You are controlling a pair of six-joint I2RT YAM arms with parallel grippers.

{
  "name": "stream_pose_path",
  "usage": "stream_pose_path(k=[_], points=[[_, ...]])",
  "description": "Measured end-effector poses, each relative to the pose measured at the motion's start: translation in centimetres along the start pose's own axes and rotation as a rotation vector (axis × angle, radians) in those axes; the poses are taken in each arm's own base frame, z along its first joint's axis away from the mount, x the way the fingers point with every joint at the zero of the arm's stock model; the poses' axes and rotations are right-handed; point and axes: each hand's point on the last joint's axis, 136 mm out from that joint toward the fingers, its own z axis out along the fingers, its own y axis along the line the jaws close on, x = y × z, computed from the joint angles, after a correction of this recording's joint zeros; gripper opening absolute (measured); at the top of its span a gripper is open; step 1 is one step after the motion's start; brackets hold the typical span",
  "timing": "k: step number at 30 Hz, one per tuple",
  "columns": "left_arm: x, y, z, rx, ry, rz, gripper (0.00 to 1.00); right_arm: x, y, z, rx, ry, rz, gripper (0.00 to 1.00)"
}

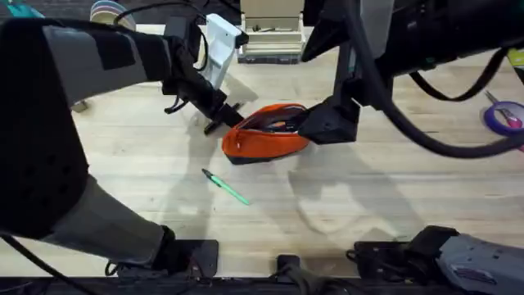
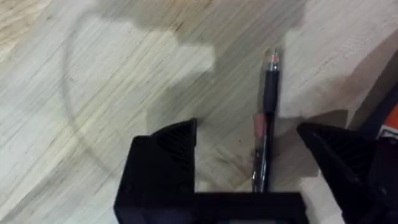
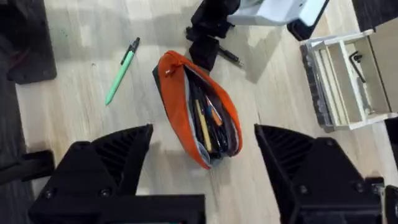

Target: Unzip the bag, pick up the pens from the table one at a time and place them inside, then zip the bag closed.

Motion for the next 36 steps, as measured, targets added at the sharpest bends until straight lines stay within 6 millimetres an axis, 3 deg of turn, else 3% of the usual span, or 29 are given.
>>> stream_pose_path(k=[2, 8, 12, 20, 28, 32, 36], points=[[0.0, 0.0, 0.0, 0.002, -0.001, -0.004, 0.948, 0.0, 0.0, 0.0, 0.000, 0.000, -0.010, 0.998], [-0.2, -0.4, 0.1, 0.010, 0.001, -0.002, 0.482, 0.0, 0.0, 0.0, 0.001, 0.000, -0.025, 0.998], [-0.3, -0.6, 0.1, 0.022, 0.000, -0.006, 0.079, 0.0, 0.0, 0.0, 0.000, 0.000, -0.027, 0.998], [-0.5, -0.6, 0.0, 0.022, -0.001, -0.003, 0.045, -0.5, -0.3, -0.4, 0.019, -0.023, -0.039, 0.998], [-0.7, 0.0, -0.5, -0.003, 0.029, -0.003, 0.041, -1.6, 0.5, -4.0, 0.082, -0.102, -0.074, 0.998], [-1.5, 0.5, -1.9, -0.038, 0.008, -0.004, 0.041, -1.4, 1.4, -5.7, 0.095, -0.119, -0.081, 0.997], [-3.1, 0.6, -4.8, -0.080, -0.056, 0.007, 0.041, -0.9, 2.5, -7.4, 0.104, -0.129, -0.085, 0.998]])
